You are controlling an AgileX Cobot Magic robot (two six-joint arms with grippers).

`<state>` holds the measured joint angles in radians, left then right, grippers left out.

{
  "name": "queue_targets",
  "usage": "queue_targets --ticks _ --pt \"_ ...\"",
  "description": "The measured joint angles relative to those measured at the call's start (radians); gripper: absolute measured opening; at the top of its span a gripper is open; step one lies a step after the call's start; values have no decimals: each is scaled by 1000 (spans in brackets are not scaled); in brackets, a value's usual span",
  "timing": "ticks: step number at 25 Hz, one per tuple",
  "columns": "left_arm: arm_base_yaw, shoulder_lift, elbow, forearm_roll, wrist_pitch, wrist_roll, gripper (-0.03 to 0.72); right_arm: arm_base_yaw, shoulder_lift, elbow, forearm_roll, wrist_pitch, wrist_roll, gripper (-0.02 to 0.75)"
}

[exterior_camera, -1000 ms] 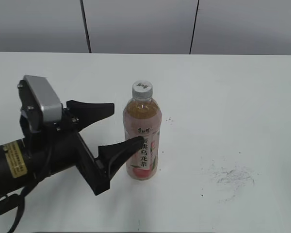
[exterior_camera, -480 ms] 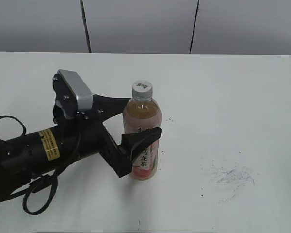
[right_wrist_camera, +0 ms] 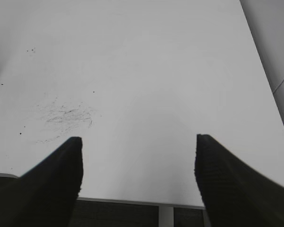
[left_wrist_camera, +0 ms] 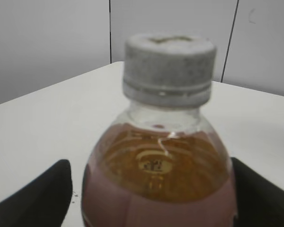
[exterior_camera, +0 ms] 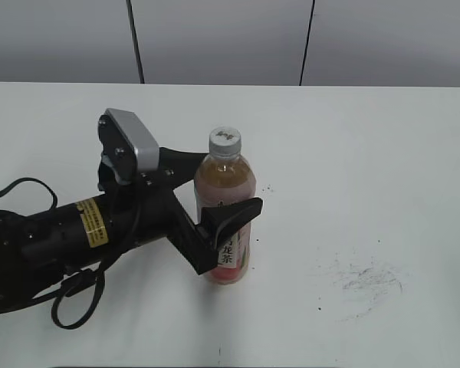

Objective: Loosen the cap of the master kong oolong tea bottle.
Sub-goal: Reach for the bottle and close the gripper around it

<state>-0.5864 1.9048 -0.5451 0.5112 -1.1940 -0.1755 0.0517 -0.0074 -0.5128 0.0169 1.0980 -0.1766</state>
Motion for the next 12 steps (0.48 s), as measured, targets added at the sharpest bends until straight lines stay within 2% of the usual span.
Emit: queue_targets --ticks 12 --pt "0 47 -42 25 -1 0 545 0 0 0 0 0 0 554"
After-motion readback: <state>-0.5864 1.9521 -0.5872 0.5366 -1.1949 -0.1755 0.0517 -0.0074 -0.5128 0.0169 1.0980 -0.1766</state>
